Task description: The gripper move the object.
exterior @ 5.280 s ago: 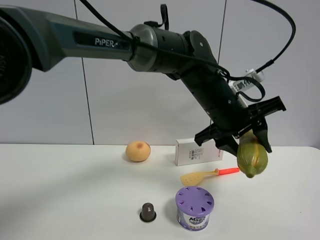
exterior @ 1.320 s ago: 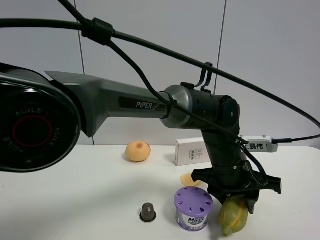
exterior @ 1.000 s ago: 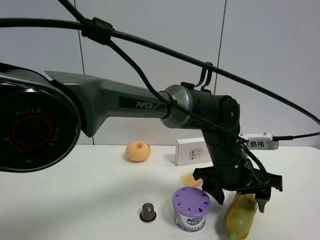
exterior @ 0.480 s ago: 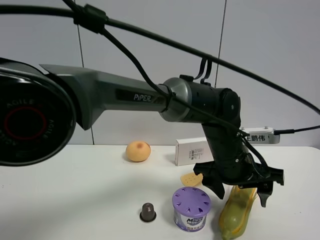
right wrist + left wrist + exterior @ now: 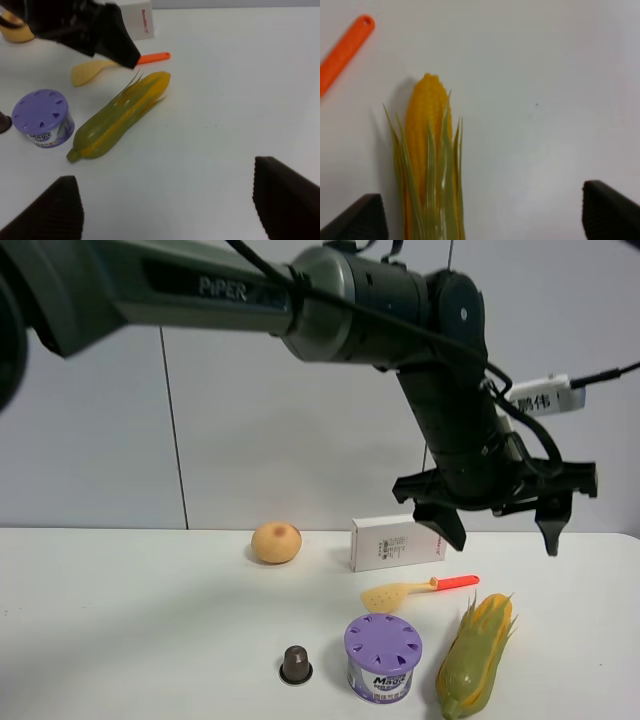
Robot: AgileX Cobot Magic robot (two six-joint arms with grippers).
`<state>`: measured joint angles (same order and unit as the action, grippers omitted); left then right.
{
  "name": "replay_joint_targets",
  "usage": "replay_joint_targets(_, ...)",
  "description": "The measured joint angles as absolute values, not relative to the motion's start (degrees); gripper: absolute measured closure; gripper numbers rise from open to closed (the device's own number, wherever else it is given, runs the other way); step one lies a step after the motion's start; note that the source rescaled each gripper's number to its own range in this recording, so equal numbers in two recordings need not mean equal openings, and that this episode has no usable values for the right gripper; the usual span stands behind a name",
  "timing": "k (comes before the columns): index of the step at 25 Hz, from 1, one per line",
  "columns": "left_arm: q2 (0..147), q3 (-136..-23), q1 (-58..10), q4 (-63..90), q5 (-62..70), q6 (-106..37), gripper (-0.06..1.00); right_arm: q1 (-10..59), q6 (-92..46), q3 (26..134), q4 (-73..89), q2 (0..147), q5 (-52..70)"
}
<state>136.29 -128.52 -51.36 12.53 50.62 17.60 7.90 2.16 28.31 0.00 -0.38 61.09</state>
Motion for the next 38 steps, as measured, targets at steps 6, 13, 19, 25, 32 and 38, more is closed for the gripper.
replay_joint_targets(6,129.4,-128.5,-51.3,6.4,51.3,17.6,0.35,7.9,2.2,28.3,0.0,-0.4,61.1)
replay_joint_targets(13,126.1,-128.6,-47.2,0.7,55.7,14.9,0.35,7.9,2.2,28.3,0.0,-0.4,61.1)
replay_joint_targets(19,126.1,-128.6,-40.7,-0.3,59.7,10.6,0.35,7.9,2.2,28.3,0.0,-0.4,61.1)
replay_joint_targets(25,126.0,-128.6,-31.3,-2.7,63.7,6.5,0.35,7.9,2.2,28.3,0.0,-0.4,61.1)
replay_joint_targets(32,122.0,-128.6,-21.7,-3.2,67.9,4.1,0.35,7.9,2.2,28.3,0.0,-0.4,61.1)
replay_joint_targets(38,116.0,-128.6,-15.2,-3.5,68.8,3.5,0.35,7.9,2.2,28.3,0.0,-0.4,61.1)
